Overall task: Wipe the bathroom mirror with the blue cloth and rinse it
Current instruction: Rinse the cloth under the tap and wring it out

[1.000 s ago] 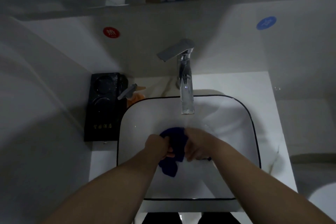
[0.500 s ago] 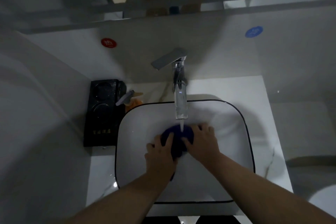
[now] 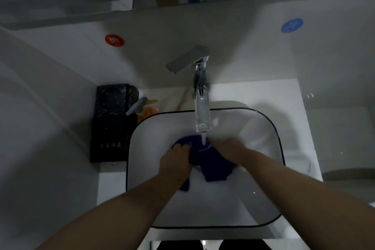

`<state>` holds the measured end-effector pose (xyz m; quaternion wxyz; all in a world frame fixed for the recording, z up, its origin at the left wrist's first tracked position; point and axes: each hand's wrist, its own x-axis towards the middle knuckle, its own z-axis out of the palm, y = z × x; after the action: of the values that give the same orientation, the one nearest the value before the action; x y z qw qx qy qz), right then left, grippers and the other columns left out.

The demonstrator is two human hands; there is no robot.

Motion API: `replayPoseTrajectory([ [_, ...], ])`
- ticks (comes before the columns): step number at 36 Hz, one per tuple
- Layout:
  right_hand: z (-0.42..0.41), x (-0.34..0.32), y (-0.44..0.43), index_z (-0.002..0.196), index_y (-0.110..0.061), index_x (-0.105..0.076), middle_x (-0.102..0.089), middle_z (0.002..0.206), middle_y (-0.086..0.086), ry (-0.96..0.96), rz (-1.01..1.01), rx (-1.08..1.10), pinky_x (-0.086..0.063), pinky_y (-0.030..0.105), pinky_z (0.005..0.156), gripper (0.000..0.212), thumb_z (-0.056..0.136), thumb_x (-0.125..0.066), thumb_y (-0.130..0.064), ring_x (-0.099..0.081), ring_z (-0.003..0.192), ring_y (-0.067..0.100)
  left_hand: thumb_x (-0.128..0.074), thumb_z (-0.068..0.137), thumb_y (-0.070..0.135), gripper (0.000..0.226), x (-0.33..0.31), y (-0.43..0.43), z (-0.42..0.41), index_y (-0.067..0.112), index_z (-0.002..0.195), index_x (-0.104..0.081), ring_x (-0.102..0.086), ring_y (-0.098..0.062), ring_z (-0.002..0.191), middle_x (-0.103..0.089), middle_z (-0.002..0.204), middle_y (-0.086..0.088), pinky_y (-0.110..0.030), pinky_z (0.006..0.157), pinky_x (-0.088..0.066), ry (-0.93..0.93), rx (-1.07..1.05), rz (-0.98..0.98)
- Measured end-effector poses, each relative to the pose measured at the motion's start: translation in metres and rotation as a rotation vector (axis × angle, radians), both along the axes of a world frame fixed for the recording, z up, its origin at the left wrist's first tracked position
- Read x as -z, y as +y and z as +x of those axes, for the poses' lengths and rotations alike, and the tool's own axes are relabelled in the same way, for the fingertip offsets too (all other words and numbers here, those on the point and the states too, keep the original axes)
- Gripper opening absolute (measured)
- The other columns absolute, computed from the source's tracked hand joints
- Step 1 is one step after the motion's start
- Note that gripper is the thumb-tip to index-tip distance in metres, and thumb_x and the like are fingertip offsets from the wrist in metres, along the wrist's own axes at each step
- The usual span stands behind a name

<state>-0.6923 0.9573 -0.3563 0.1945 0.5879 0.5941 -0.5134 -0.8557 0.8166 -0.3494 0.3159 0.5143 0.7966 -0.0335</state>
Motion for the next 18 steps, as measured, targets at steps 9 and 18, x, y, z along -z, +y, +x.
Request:
replayPoseTrajectory([
  [9, -0.007, 0.022, 0.005, 0.095, -0.029, -0.072, -0.075, 0.116, 0.008, 0.017, -0.042, 0.044, -0.055, 0.046, 0.105, 0.027, 0.099, -0.061, -0.052, -0.071, 0.109, 0.028, -0.054, 0.103, 0.025, 0.026, -0.005, 0.032, -0.011, 0.014, 0.123, -0.065, -0.066, -0.026, 0.114, -0.069, 0.124, -0.007, -0.034, 0.096, -0.052, -0.098, 0.074, -0.253],
  [18, -0.027, 0.012, -0.016, 0.094, -0.024, -0.068, -0.072, 0.103, 0.005, 0.188, -0.164, 0.247, -0.050, 0.036, 0.098, 0.038, 0.116, -0.038, -0.034, -0.066, 0.097, 0.023, -0.047, 0.110, 0.029, 0.033, -0.001, 0.047, -0.006, 0.009, 0.131, -0.065, -0.062, -0.027, 0.126, -0.065, 0.135, -0.008, -0.034, 0.109, -0.047, -0.134, -0.065, -0.441],
])
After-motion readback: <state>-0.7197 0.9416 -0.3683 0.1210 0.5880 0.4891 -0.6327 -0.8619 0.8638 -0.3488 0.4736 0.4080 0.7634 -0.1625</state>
